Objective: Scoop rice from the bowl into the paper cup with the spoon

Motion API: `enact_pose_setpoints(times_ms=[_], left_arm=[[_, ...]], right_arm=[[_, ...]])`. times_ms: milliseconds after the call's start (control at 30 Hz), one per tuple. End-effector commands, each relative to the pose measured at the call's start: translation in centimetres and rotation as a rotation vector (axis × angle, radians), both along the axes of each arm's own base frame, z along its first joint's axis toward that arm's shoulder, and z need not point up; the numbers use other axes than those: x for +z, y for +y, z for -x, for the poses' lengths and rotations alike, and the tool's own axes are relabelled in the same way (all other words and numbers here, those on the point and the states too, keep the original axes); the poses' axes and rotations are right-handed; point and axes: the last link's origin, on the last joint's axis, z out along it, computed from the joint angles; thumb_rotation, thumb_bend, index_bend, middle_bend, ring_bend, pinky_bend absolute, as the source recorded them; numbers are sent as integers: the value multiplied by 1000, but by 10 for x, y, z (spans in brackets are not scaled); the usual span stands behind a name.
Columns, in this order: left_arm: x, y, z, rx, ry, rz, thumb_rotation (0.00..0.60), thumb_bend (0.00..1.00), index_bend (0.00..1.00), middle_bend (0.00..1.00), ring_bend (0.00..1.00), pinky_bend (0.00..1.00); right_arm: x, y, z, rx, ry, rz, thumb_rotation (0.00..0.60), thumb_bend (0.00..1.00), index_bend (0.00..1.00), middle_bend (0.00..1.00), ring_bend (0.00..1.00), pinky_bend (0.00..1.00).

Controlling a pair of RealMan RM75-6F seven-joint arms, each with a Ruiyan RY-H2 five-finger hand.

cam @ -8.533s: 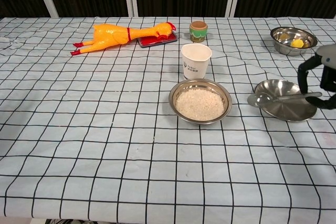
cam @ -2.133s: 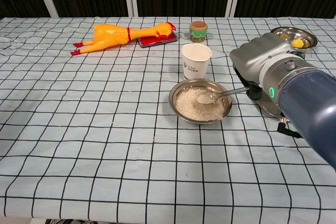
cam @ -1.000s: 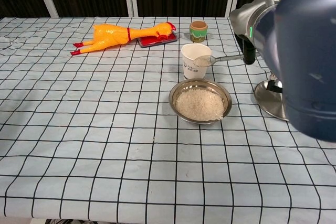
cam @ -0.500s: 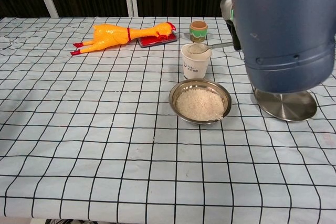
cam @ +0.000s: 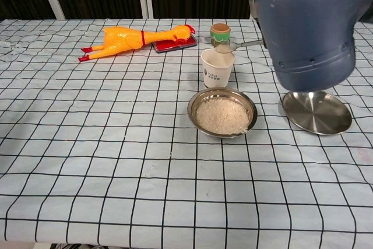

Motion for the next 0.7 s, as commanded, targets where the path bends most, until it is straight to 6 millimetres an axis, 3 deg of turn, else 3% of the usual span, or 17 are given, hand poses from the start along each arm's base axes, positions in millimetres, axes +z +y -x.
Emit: enact_pose_setpoints(times_ms=[33,233,700], left_arm=[[0,0,0,0,-1,0,600,29,0,0,0,0],[0,0,-1,0,-7,-2,600,29,0,0,0,0],[-1,0,-2,-3,-20,5,600,29,0,0,0,0]], right_arm=[[-3,-1,9,9,20,-4,600,639,705,1000,1000,1000],[-10,1,19,28,42,-10,600,639,704,1000,1000,1000],[-18,4,16,216,152,22,600,640,704,1000,1000,1000]])
